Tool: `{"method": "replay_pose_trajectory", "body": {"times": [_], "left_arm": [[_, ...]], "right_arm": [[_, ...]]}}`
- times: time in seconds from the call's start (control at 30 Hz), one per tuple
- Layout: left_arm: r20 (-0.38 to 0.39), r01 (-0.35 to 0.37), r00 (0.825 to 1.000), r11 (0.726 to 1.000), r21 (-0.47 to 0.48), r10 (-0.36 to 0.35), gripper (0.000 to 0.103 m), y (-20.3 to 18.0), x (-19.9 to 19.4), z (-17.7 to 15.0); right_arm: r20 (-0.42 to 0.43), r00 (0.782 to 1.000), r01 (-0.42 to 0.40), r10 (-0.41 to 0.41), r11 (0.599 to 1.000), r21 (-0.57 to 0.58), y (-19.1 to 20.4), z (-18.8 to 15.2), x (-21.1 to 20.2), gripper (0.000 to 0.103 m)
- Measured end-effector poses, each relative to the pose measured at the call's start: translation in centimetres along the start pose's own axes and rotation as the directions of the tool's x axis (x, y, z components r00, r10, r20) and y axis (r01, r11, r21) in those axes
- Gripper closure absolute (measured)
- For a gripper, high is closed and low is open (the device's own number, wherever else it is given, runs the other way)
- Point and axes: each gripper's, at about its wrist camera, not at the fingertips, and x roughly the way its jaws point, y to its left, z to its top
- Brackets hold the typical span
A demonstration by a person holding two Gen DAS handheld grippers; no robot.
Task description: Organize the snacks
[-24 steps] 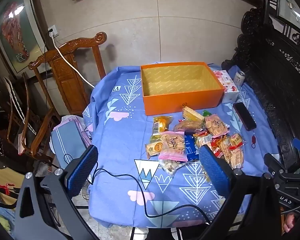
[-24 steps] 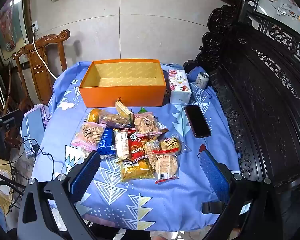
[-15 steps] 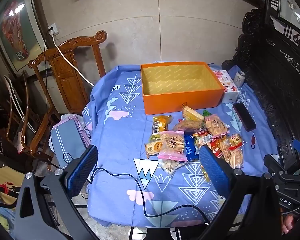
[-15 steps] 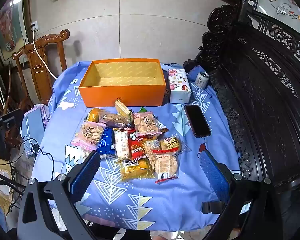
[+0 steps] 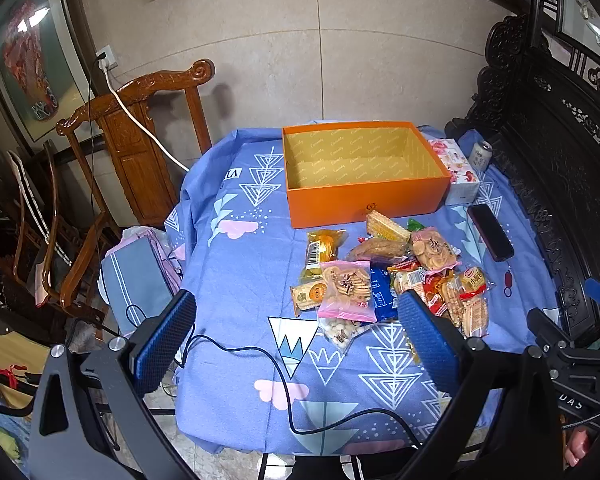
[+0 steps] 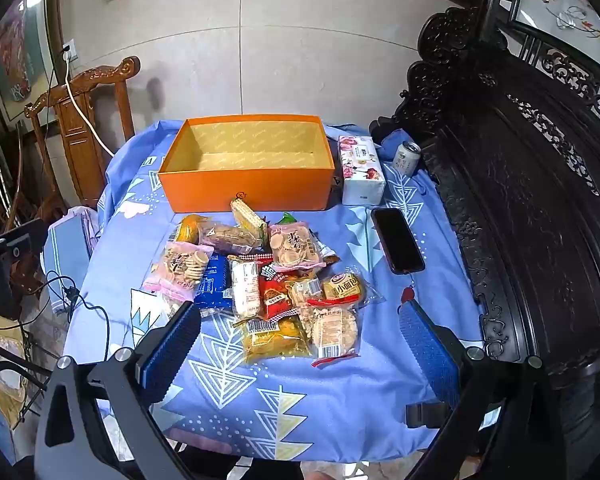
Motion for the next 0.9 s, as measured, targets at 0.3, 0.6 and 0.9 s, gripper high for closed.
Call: {"method": "replay_pose_trajectory", "body": {"times": [0.3, 0.6, 0.9], "left_arm": [[-0.007, -0.002, 1.000, 1.000, -0.002, 0.002, 0.004, 0.13, 0.49, 0.03], [-0.010, -0.004, 1.000, 1.000, -0.002, 0.004, 0.004, 0.34, 0.60, -0.01], [-0.012, -0.003, 1.000, 1.000, -0.002, 0.003, 0.004, 0.33, 0.58, 0.08]], "right_arm": [[-0.006, 1.000, -0.001, 0.001, 1.000, -0.004, 0.17, -0.23, 0.32, 0.003], [-0.009, 1.000, -0.001, 0.001, 1.000, -0.004, 0.13, -0.12, 0.35, 0.003], [-0.010, 1.000, -0.001, 0.001, 1.000, -0.004, 0.10, -0.06, 0.31, 0.003]]}}
